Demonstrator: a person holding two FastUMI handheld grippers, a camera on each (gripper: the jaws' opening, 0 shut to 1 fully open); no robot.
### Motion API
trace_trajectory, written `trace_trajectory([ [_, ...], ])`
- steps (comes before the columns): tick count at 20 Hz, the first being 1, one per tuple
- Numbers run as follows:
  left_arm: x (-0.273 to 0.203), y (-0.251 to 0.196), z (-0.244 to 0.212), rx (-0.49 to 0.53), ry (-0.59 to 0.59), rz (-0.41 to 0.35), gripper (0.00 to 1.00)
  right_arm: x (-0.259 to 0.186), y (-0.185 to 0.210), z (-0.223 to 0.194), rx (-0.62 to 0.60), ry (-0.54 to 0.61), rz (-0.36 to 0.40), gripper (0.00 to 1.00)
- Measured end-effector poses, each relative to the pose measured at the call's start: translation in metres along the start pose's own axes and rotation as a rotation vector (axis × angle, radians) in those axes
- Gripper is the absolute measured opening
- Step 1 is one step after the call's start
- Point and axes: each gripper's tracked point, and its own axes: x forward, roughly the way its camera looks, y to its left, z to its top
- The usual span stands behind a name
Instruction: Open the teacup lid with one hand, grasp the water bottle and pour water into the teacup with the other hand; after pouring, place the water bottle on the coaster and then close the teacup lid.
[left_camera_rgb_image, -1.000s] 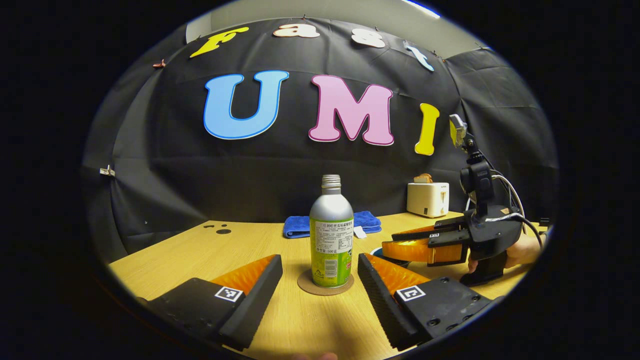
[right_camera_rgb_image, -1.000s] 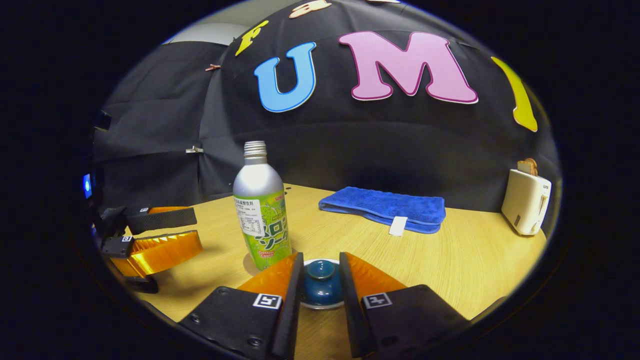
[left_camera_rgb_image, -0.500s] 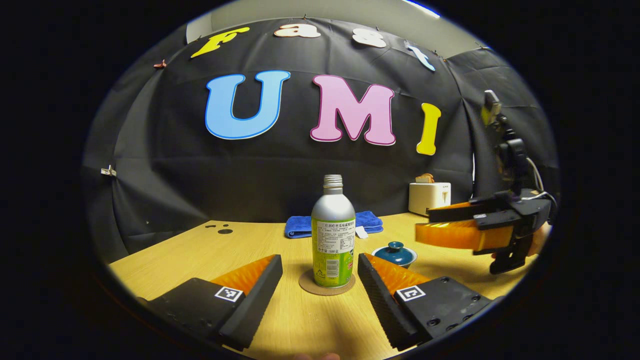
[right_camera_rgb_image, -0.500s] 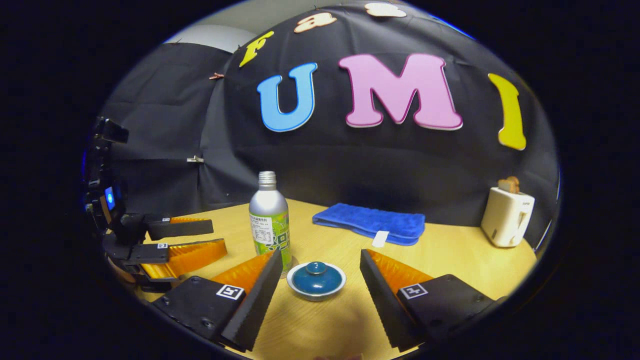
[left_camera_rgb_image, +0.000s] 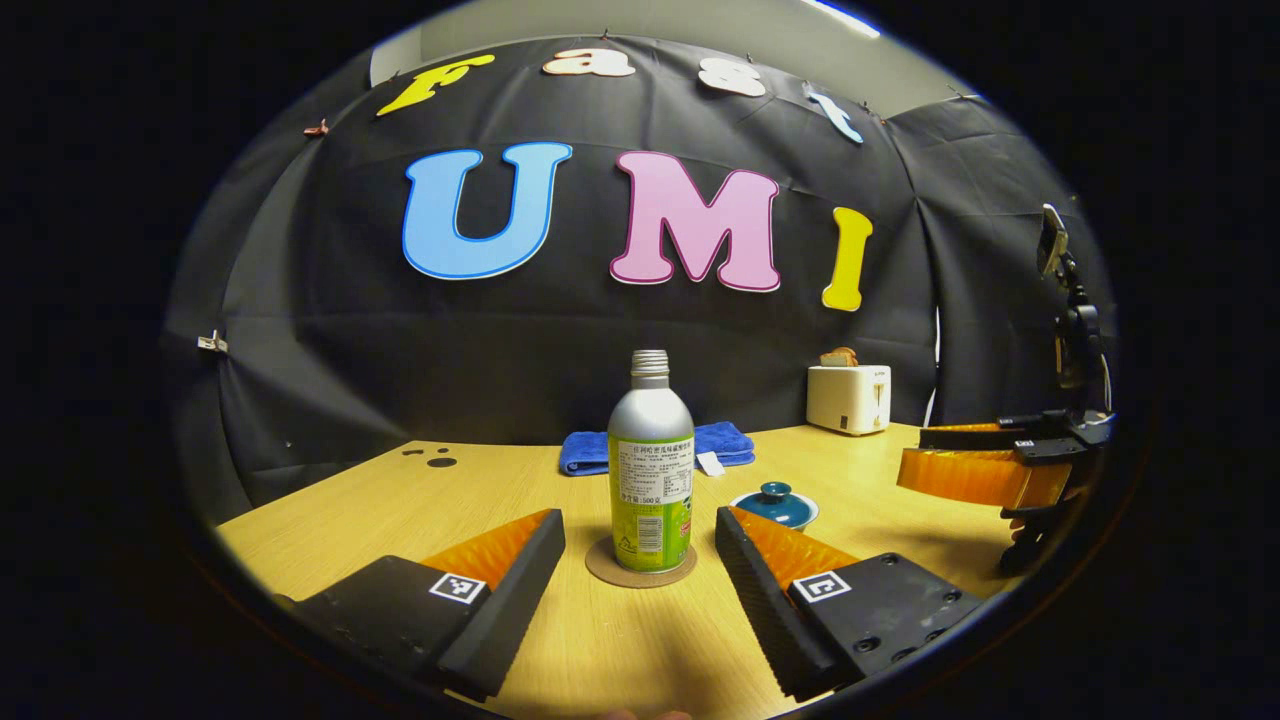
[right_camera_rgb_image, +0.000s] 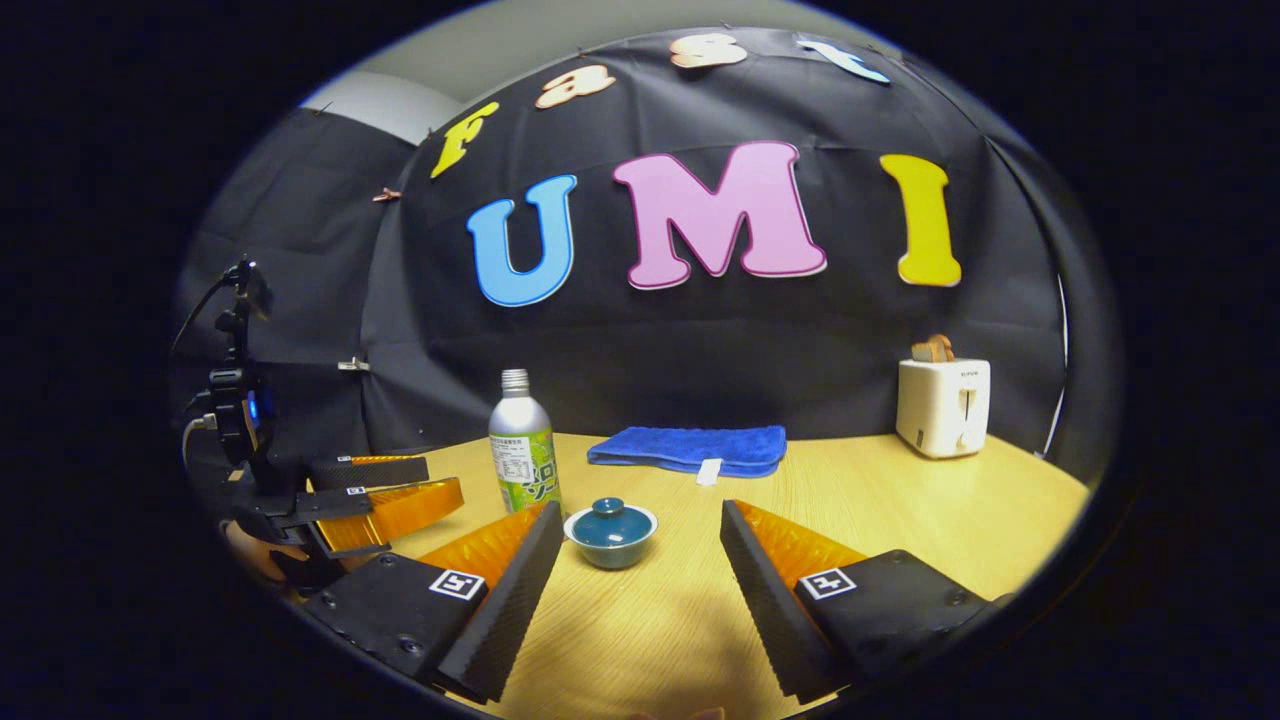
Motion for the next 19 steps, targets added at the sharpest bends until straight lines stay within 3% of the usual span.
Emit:
trace_trajectory([
  [3, -0.001, -0.001, 0.000, 0.000, 0.000, 0.001, 0.95, 0.003, -0.004, -0.003, 0.015, -0.002, -0.011, 0.98],
  [10, 0.000, 0.000, 0.000, 0.001, -0.001, 0.001, 0.96, 0.007, -0.005, 0.000, -0.100, -0.027, -0.055, 0.98],
  [19, 0.000, 0.000, -0.001, 0.001, 0.000, 0.003, 0.95, 0.009, -0.003, -0.001, -0.091, -0.028, -0.049, 0.98],
])
